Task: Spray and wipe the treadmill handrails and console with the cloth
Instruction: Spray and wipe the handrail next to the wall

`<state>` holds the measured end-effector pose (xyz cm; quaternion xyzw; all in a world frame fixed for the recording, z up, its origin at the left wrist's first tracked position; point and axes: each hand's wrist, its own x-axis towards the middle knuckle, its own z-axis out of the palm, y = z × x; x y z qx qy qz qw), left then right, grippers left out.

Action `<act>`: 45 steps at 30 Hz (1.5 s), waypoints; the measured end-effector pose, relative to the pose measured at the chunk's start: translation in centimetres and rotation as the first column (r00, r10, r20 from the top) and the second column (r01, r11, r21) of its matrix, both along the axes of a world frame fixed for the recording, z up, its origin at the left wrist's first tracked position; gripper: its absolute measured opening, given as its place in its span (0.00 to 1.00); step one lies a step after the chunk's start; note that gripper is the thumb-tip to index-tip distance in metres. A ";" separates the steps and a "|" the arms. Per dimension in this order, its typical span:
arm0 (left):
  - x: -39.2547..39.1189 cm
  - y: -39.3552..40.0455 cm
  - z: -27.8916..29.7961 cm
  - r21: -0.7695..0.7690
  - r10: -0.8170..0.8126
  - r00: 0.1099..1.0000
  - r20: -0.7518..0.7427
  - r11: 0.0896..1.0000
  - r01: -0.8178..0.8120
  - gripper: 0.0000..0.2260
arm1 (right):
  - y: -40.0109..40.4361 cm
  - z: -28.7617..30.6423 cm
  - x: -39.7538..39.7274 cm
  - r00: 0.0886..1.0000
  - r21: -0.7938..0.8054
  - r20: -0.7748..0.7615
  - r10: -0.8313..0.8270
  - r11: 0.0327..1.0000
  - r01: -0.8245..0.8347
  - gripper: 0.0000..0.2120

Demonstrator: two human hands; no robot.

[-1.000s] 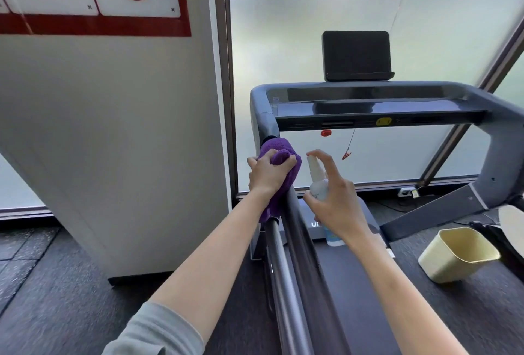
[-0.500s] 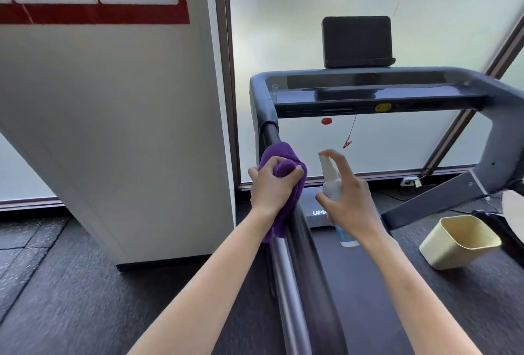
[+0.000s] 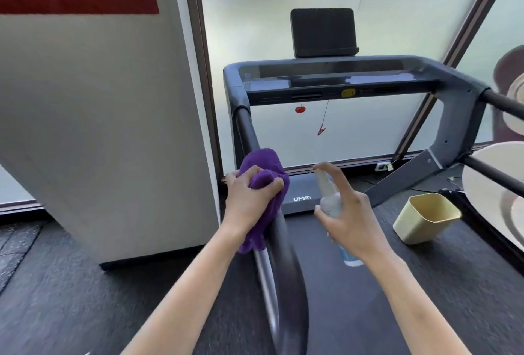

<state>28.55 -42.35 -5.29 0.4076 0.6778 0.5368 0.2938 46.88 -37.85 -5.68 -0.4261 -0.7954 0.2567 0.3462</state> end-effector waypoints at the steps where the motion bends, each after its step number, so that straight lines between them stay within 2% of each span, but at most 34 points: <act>1: 0.7 -0.9 -0.1 0.001 -0.002 1.000 -0.002 1.000 0.002 0.14 | -0.3 -0.1 0.3 1.000 -0.004 0.002 0.001 1.000 -0.001 0.33; 6: 0.1 1.0 0.8 -0.067 0.012 0.999 0.044 0.998 -0.009 0.10 | -0.9 0.3 0.1 0.999 -0.020 0.022 0.038 0.999 -0.037 0.32; 9: -1.0 2.6 1.5 -0.029 0.055 0.996 0.074 0.998 -0.053 0.05 | -1.4 0.8 0.0 0.999 -0.003 0.020 0.041 0.999 -0.041 0.32; 12: -1.2 2.5 1.5 -0.001 0.085 0.991 0.104 0.996 -0.086 0.06 | -2.2 1.2 0.3 1.000 0.002 0.010 0.029 1.000 -0.029 0.32; 16: 0.4 -0.8 1.0 -0.015 0.048 0.982 0.181 0.999 -0.046 0.06 | -3.9 0.8 1.1 1.000 -0.017 -0.006 0.012 1.000 -0.012 0.32; 19: 2.3 -5.1 0.1 0.053 -0.002 0.976 0.219 0.999 -0.010 0.08 | -5.2 0.2 1.5 1.000 -0.044 -0.002 -0.012 0.999 0.012 0.32; 22: 3.6 -7.8 -0.8 0.099 -0.048 0.969 0.243 0.995 0.025 0.05 | -6.5 0.0 2.0 0.998 -0.045 0.000 -0.060 0.997 0.060 0.32; 25: 3.8 -6.0 0.1 0.056 0.009 0.989 0.147 0.998 -0.017 0.04 | -8.2 0.3 2.5 0.993 -0.034 0.030 -0.110 0.993 0.111 0.32; 27: 3.4 -3.9 1.1 -0.051 0.041 0.999 0.024 0.998 -0.040 0.09 | -9.5 0.8 2.9 0.991 -0.017 0.043 -0.129 0.991 0.130 0.32; 30: 2.7 -2.7 1.8 -0.128 0.016 1.000 -0.008 0.992 -0.017 0.12 | -11.4 1.6 3.4 0.985 0.025 0.041 -0.166 0.986 0.165 0.32; 32: 2.9 -3.8 1.5 -0.073 0.019 0.998 0.052 0.997 -0.015 0.08 | -12.9 2.0 3.8 0.983 0.030 0.029 -0.180 0.983 0.179 0.32; 34: 3.4 -5.7 1.0 -0.005 0.020 0.976 0.218 1.000 -0.020 0.06 | -14.1 2.2 4.2 0.983 0.034 0.025 -0.183 0.983 0.182 0.32; 36: 3.7 -8.2 0.3 -0.002 0.015 0.921 0.389 1.000 -0.016 0.05 | -14.9 2.0 4.7 0.982 0.052 0.035 -0.184 0.982 0.182 0.32; 39: 3.3 -11.7 -0.5 0.001 0.020 0.829 0.559 1.000 -0.025 0.03 | -16.0 1.2 5.5 0.981 0.077 0.068 -0.182 0.981 0.176 0.32; 41: 2.6 -13.3 -0.7 0.007 0.052 0.781 0.623 0.997 -0.071 0.06 | -16.4 0.7 5.7 0.982 0.108 0.086 -0.170 0.981 0.161 0.32; 45: 2.3 -14.9 0.0 0.010 0.089 0.775 0.626 0.993 -0.122 0.10 | -16.1 0.5 5.4 0.977 0.212 0.106 -0.186 0.964 0.160 0.31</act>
